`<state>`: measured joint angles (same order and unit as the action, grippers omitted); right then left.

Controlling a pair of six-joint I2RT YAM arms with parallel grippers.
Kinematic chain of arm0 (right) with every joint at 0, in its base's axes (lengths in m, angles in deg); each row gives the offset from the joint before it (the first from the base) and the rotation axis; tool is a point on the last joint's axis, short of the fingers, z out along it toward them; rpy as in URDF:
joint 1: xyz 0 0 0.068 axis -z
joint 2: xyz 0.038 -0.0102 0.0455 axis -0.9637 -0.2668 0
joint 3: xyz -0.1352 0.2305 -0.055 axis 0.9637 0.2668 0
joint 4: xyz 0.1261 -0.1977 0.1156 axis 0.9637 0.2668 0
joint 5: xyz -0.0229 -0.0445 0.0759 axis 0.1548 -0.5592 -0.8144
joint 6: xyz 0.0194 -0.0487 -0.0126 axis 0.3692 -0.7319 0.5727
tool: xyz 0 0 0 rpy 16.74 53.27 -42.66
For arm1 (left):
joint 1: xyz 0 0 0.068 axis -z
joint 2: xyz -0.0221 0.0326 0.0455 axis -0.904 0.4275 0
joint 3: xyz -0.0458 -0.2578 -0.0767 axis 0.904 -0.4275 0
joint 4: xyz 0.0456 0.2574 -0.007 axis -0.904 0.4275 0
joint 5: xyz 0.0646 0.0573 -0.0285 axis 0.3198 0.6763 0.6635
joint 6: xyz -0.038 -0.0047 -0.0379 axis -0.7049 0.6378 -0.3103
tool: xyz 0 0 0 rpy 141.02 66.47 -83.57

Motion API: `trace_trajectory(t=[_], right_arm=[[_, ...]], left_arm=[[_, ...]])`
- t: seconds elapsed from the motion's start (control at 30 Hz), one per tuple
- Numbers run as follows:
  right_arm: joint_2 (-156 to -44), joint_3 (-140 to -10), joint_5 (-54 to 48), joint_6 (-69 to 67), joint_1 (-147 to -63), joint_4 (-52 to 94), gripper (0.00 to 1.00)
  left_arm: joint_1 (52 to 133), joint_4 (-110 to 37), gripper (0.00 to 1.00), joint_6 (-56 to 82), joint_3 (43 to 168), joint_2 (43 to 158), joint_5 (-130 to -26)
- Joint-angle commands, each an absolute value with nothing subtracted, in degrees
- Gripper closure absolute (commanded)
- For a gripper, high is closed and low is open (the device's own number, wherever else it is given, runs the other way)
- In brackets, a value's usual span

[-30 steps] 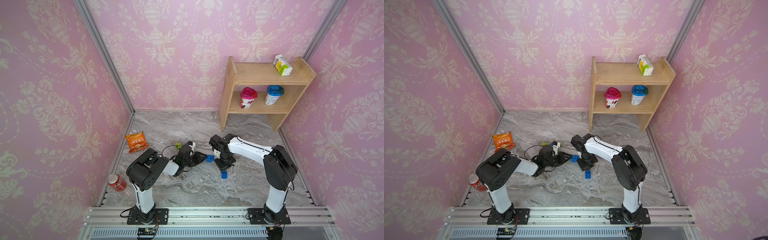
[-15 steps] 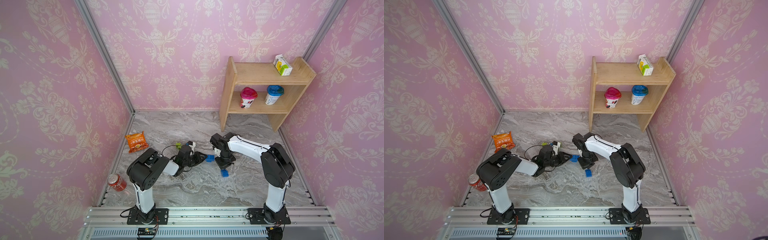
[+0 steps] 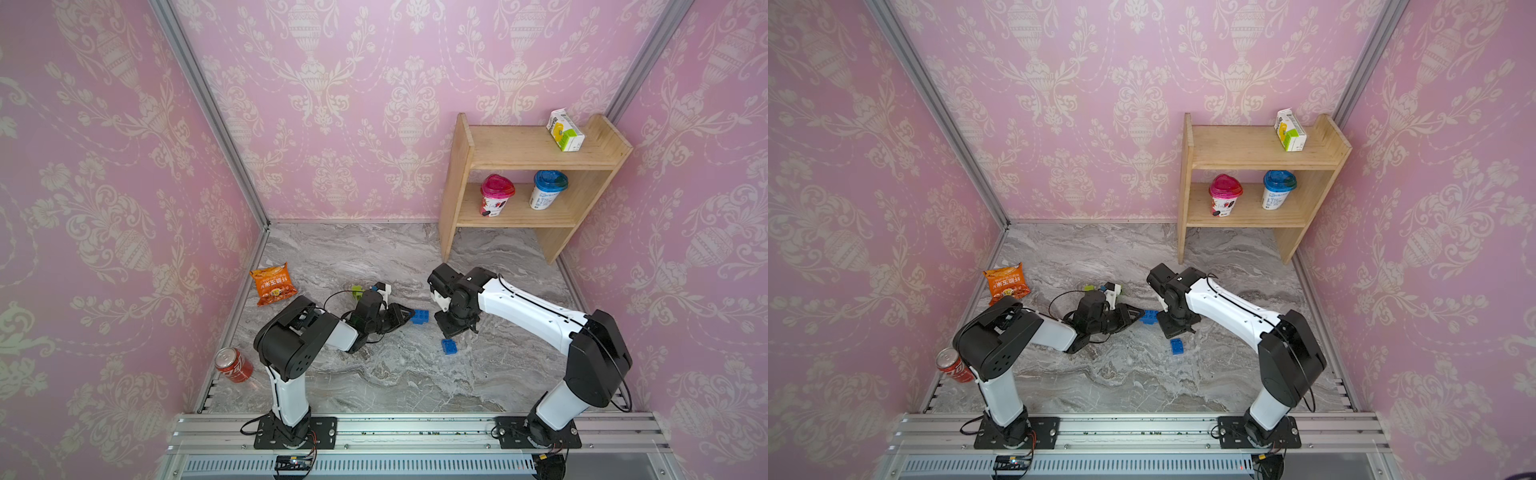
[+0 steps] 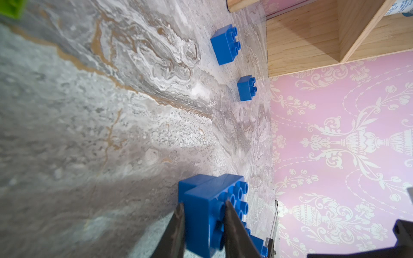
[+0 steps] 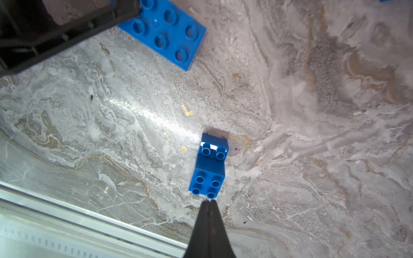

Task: Assemble the letter v with lego
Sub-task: Adjust the lego brick at the center of the board.

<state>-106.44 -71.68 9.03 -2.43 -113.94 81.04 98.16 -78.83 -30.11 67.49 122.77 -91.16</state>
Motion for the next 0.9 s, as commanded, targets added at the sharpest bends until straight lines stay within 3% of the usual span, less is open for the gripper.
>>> trace_trajectory(t=[0.0,0.63,0.8,0.83,0.87], right_arm=[[-107.41,-67.72,7.83,0.9,-114.63,80.05,1.0],[-113.73,-68.21,7.49,-0.42,-114.41,77.63,1.0],[-110.76,-69.15,9.28,-0.16,-114.42,79.17,1.0],[-109.51,-69.43,10.09,0.25,-114.41,79.63,0.94],[-108.46,-69.45,10.75,0.66,-114.38,79.86,0.79]], left_arm=[[97.96,-76.64,0.73,-29.7,66.47,124.1,-91.76],[97.96,-75.44,0.73,-29.26,66.7,123.46,-91.55],[97.95,-75.66,0.73,-29.4,66.61,123.36,-91.57],[97.91,-75.71,0.73,-29.35,66.76,123.33,-91.65],[97.96,-75.7,0.73,-29.35,66.84,123.41,-91.62]])
